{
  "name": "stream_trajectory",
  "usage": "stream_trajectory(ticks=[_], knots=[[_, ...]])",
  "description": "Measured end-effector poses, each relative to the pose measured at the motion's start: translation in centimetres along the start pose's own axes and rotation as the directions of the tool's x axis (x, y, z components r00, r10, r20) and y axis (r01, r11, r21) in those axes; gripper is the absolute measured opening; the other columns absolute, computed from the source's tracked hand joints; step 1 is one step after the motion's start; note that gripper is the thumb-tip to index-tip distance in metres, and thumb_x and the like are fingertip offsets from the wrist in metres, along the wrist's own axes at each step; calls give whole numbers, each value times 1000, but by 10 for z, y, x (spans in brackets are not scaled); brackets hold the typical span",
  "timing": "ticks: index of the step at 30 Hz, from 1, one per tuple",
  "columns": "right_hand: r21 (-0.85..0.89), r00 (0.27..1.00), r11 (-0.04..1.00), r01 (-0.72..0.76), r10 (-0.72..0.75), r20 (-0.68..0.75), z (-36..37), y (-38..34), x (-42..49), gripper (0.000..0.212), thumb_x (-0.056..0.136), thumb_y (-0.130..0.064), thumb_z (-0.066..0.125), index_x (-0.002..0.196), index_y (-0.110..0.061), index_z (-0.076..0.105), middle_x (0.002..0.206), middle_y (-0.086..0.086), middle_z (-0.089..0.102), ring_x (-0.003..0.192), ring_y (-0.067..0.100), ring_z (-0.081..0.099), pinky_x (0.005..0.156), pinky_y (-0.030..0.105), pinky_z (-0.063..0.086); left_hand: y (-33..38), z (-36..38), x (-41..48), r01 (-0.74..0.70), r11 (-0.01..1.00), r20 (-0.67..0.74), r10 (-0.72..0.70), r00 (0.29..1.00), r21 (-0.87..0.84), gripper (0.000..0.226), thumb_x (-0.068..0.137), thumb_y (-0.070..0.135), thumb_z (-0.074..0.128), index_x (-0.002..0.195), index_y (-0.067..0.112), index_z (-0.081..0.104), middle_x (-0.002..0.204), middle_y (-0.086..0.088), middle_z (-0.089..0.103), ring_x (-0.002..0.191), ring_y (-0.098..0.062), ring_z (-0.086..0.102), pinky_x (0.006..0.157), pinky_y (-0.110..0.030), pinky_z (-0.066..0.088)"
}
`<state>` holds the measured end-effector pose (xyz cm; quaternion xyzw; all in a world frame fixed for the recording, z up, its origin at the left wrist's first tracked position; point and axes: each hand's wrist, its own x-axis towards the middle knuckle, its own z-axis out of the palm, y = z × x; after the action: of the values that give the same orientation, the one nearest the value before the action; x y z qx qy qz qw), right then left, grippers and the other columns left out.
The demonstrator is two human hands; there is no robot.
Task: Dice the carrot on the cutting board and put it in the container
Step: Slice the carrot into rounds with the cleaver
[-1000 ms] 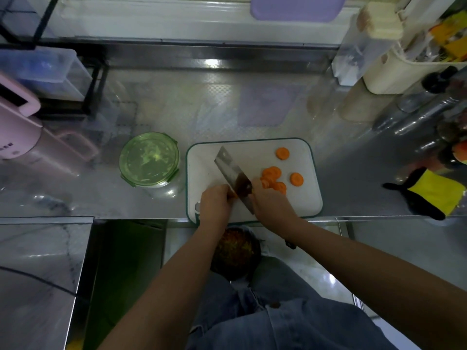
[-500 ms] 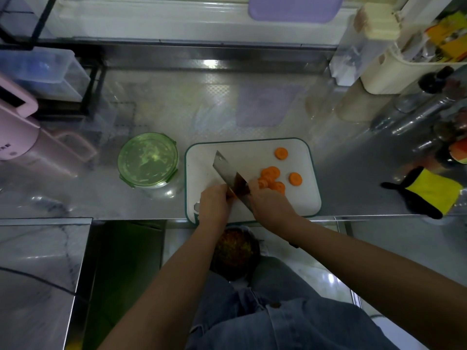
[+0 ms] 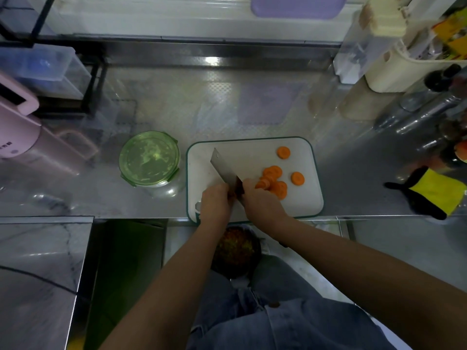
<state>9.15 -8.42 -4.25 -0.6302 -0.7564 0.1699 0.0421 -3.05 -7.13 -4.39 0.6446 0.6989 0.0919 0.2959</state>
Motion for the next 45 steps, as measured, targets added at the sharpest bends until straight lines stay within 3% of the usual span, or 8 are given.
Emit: stream_trajectory(ticks=[13, 18, 22, 25, 29, 33, 40, 45], knots=[[91, 988, 984, -152, 151, 11, -3, 45, 0, 40, 99, -27, 40, 131, -4, 34, 95, 17, 63, 79, 35, 60, 58, 37, 40, -6, 3, 3, -14, 999, 7, 14, 1000, -30, 16, 90, 23, 62, 96, 9, 69, 98, -10, 70, 94, -28, 62, 81, -34, 44], [174, 968, 956, -237, 248, -45, -9, 49, -2, 40, 99, -25, 39, 132, -4, 32, 84, 16, 64, 69, 33, 59, 53, 33, 36, -9, 6, 3, -37, 998, -22, 36, 999, -52, 26, 91, 25, 61, 113, 12, 65, 104, -9, 69, 97, -25, 62, 86, -32, 43], [189, 994, 976, -108, 112, -9, -3, 35, -8, 37, 99, -20, 41, 131, -2, 37, 96, 19, 64, 81, 36, 61, 63, 36, 40, -9, 7, 2, -80, 996, -40, 79, 996, -25, 20, 90, 23, 61, 105, 12, 70, 102, -8, 70, 94, -23, 63, 83, -29, 42], [210, 981, 958, -193, 194, 16, -5, 44, -8, 38, 99, -23, 41, 131, -3, 35, 95, 19, 63, 81, 37, 61, 62, 40, 43, -10, 9, 4, -81, 997, -36, 82, 996, 12, 20, 91, 26, 60, 102, 12, 69, 99, -8, 69, 92, -24, 62, 81, -31, 42], [335, 955, 902, -272, 296, -20, -14, 56, -4, 46, 98, -17, 41, 141, -9, 28, 86, 17, 61, 70, 34, 58, 60, 43, 48, -9, 11, 4, -8, 999, -43, 7, 999, -44, 17, 87, 27, 64, 92, 11, 65, 88, -6, 68, 85, -22, 61, 71, -27, 38], [492, 968, 841, -227, 252, 17, -17, 55, 6, 27, 97, -17, 45, 122, -6, 43, 69, 10, 56, 53, 23, 51, 55, 52, 50, -6, 6, 15, 132, 981, -41, -139, 989, -140, 18, 84, 30, 67, 86, 14, 61, 84, -1, 65, 80, -18, 59, 69, -24, 36], [542, 957, 795, -272, 282, 65, -16, 61, 20, 10, 97, -17, 46, 92, -9, 42, 64, -2, 43, 55, 13, 43, 53, 33, 34, -10, 5, 53, 400, 773, 63, -426, 902, -493, 20, 72, 32, 80, 68, 20, 64, 68, -6, 71, 68, -26, 69, 73, -39, 58], [598, 960, 754, -272, 255, 115, -23, 70, 20, 15, 97, -19, 49, 97, -4, 47, 68, 12, 54, 55, 19, 50, 53, 36, 39, 7, -9, 85, 417, 546, 136, -480, 866, -726, 17, 77, 12, 77, 69, 9, 63, 62, -8, 63, 49, -18, 59, 72, -41, 59]])
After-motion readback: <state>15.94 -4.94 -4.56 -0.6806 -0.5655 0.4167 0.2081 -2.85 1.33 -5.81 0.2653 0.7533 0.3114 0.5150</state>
